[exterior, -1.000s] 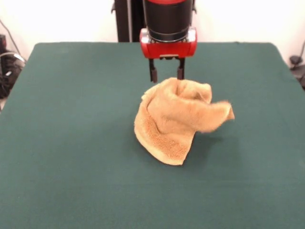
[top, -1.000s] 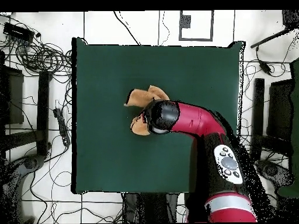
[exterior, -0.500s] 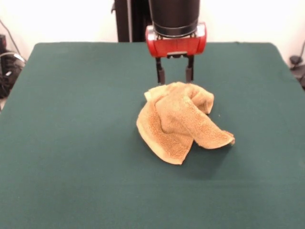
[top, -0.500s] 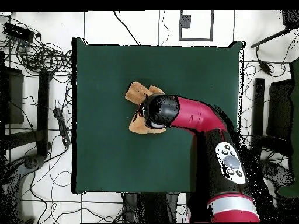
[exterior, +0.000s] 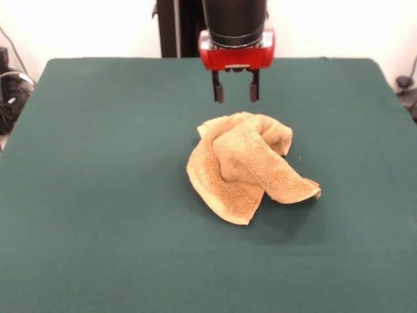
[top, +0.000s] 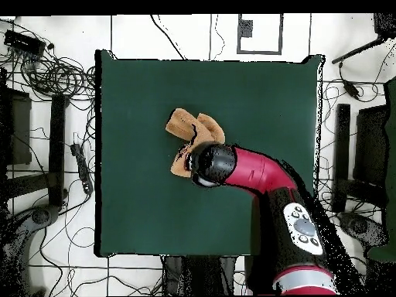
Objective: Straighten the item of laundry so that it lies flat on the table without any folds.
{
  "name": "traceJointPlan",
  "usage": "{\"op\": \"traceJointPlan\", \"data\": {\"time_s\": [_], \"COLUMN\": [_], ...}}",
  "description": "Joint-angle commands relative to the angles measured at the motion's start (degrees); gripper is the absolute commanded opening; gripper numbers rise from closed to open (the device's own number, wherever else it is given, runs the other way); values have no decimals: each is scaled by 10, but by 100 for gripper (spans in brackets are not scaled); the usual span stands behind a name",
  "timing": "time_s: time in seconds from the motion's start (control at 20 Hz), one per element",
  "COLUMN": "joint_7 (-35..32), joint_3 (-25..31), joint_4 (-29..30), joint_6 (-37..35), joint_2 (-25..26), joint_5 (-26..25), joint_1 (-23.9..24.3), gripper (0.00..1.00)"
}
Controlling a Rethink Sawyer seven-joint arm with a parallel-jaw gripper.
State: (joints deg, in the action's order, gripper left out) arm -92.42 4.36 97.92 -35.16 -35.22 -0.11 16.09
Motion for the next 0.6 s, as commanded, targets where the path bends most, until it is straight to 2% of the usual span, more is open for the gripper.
{"op": "traceJointPlan", "data": {"time_s": [0.05,0.25,0.45,0.6], "joint_7": [-212,-209,-215,-203], "joint_3": [-14,-17,-1,-21], "joint_4": [155,122,115,111], "joint_6": [192,250,344,335], "joint_2": [81,133,184,168], "joint_5": [24,25,28,27], "joint_1": [0,-6,3,-24], "gripper": [100,100,100,100]}}
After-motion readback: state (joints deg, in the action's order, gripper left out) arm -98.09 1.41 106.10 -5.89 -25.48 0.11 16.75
